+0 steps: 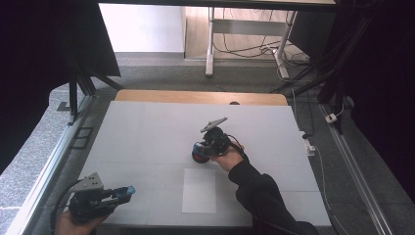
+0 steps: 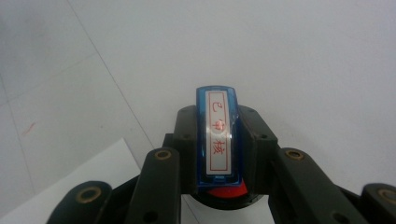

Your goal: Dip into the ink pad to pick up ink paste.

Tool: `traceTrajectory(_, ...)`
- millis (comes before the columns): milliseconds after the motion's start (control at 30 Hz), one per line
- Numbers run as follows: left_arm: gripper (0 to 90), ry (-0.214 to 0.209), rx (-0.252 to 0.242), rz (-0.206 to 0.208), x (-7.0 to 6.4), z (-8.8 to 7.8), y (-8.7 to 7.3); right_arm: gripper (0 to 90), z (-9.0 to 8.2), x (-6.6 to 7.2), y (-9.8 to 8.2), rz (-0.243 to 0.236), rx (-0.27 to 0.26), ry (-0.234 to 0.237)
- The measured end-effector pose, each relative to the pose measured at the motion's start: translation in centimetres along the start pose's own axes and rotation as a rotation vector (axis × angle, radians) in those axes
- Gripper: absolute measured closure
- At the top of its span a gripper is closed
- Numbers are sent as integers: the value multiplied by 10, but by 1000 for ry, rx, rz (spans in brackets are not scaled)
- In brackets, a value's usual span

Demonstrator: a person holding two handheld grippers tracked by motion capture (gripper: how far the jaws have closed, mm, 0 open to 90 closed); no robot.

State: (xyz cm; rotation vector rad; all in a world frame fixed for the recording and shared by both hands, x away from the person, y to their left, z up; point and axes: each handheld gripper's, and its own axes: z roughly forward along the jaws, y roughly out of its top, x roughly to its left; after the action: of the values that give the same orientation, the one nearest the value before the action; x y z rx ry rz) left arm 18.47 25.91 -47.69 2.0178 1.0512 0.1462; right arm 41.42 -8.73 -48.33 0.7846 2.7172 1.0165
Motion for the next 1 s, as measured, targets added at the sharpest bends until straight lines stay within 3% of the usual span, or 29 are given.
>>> traceTrajectory(100, 682, 0, 1, -2, 0, 0, 0, 713, 0, -1, -1, 2, -6, 5)
traceTrajectory(367, 682, -1, 3, -4, 0, 1, 0, 713, 1, 12, 0, -73, 5, -66)
traceTrajectory(500, 682, -10, -1, -9, 1, 0, 0, 713, 0, 9, -1, -56, -3, -48)
traceTrajectory(667, 682, -11, -1, -3, 1, 0, 0, 712, 0, -1, -5, 3, -29, 5)
traceTrajectory(1000, 682, -35, -11, -12, 3, -1, -1, 709, -1, 5, -3, -59, -18, -21)
